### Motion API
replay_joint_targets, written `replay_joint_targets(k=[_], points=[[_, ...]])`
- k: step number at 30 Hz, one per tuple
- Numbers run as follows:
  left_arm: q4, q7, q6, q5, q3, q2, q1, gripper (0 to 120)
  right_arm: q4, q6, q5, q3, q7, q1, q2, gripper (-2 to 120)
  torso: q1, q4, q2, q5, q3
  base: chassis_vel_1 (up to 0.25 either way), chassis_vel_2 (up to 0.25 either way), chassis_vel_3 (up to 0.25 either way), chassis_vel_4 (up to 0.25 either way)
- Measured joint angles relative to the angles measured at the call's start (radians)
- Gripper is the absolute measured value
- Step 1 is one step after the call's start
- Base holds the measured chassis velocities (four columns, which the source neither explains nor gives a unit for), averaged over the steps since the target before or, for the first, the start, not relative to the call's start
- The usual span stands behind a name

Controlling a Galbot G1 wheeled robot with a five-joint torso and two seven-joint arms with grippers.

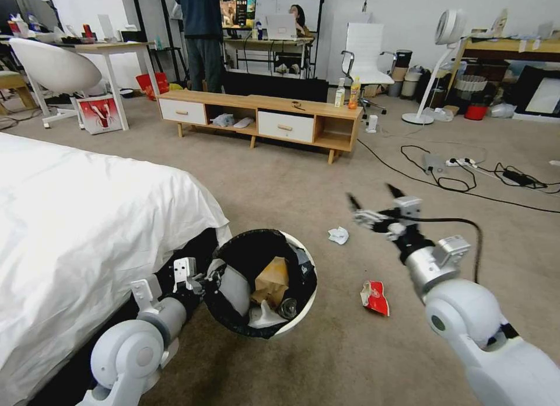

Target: Pick up the trash bin and place the garbage on the floor into it.

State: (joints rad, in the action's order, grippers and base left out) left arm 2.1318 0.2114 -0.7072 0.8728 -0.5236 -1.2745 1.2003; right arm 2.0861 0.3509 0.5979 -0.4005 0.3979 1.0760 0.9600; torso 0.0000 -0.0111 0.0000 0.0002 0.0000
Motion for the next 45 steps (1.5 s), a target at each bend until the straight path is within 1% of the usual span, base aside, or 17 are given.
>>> replay_joint_targets(k=[1, 2, 3, 4, 5, 6, 8, 12, 14, 17, 23, 30, 33, 37, 45], points=[[0.001, 0.0, 0.0, 0.0, -0.001, -0.001, 0.0, 7, 0.006, 0.022, -0.001, -0.014, 0.033, 0.036, 0.004, 100, 0.0, -0.0001, 0.0, -0.0001, 0.0, 0.0, 0.0, 0.0, 0.0], [0.001, 0.0, 0.0, 0.0, -0.001, -0.001, 0.0, 7, 0.006, 0.022, -0.001, -0.014, 0.033, 0.036, 0.004, 100, 0.0, -0.0001, 0.0, -0.0001, 0.0, 0.0, 0.0, 0.0, 0.0], [0.004, 0.0, 0.0, 0.0, -0.002, -0.002, 0.0, 7, 0.006, 0.027, -0.017, -0.027, 0.049, 0.072, 0.011, 100, 0.0, 0.0001, 0.0, -0.0001, 0.0, 0.0, 0.0, 0.0, 0.0], [0.007, 0.0, 0.0, 0.0, -0.004, -0.006, 0.0, 7, -0.006, 0.011, -0.062, -0.045, 0.054, 0.117, 0.024, 100, 0.0, 0.0, 0.0, -0.0002, 0.0, 0.0, 0.0, 0.0, 0.0], [0.007, 0.0, 0.0, 0.0, -0.004, -0.006, 0.0, 7, -0.006, 0.011, -0.062, -0.045, 0.054, 0.117, 0.024, 100, 0.0, 0.0, 0.0, -0.0002, 0.0, 0.0, 0.0, 0.0, 0.0], [0.01, 0.0, 0.0, 0.0, -0.008, -0.009, 0.0, 7, -0.021, -0.012, -0.099, -0.058, 0.053, 0.151, 0.039, 100, 0.0, -0.0002, 0.0, 0.0, 0.0, 0.0, 0.0, 0.0, 0.0], [0.015, 0.0, 0.0, -0.001, -0.011, -0.013, 0.0, 7, -0.04, -0.043, -0.134, -0.076, 0.048, 0.185, 0.061, 100, 0.0, 0.0, 0.0, -0.0001, 0.0, 0.0, 0.0, 0.0, 0.0], [0.02, -0.001, 0.0, -0.002, -0.014, -0.013, 0.004, 7, -0.061, -0.077, -0.162, -0.087, 0.039, 0.207, 0.083, 100, 0.0, 0.0001, 0.0, -0.0002, 0.0, 0.0, 0.0, 0.0, 0.0], [0.025, -0.001, 0.0, -0.004, -0.016, -0.013, 0.008, 7, -0.078, -0.113, -0.188, -0.089, 0.026, 0.223, 0.108, 100, 0.0, 0.0002, 0.0, -0.0002, 0.0, 0.0, 0.0, 0.0, 0.0], [0.028, -0.001, 0.0, -0.007, -0.018, -0.013, 0.009, 7, -0.081, -0.124, -0.198, -0.089, 0.017, 0.225, 0.128, 100, 0.0, 0.0002, 0.0, -0.0003, 0.0, 0.0, 0.0, 0.0, 0.0], [0.031, -0.001, 0.0, -0.009, -0.019, -0.013, 0.01, 7, -0.081, -0.127, -0.2, -0.085, 0.009, 0.22, 0.142, 100, 0.0, 0.0002, 0.0, -0.0003, 0.0, 0.0, 0.0, 0.0, 0.0], [0.029, 0.004, 0.002, -0.014, -0.018, -0.023, 0.009, 7, -0.089, -0.144, -0.213, -0.075, -0.007, 0.226, 0.149, 100, 0.0, 0.0002, 0.0, -0.0002, 0.0, 0.0, 0.0, 0.0, 0.0], [0.027, 0.005, 0.007, -0.013, -0.018, -0.024, 0.006, 7, -0.089, -0.147, -0.214, -0.074, -0.01, 0.229, 0.149, 100, 0.0, -0.0003, 0.0, -0.0002, 0.0, 0.0, 0.0, 0.0, 0.0], [0.027, 0.007, 0.011, -0.008, -0.025, -0.027, 0.004, 7, -0.093, -0.153, -0.223, -0.063, -0.02, 0.233, 0.151, 100, 0.0, 0.0003, 0.0, -0.0003, 0.0, 0.0, 0.0, 0.0, 0.0], [0.026, 0.006, 0.012, -0.008, -0.029, -0.026, 0.001, 7, -0.127, -0.167, -0.251, -0.039, -0.035, 0.232, 0.174, 100, 0.0, 0.0002, 0.0, -0.0002, 0.0, 0.0, 0.0, 0.0, 0.0]])
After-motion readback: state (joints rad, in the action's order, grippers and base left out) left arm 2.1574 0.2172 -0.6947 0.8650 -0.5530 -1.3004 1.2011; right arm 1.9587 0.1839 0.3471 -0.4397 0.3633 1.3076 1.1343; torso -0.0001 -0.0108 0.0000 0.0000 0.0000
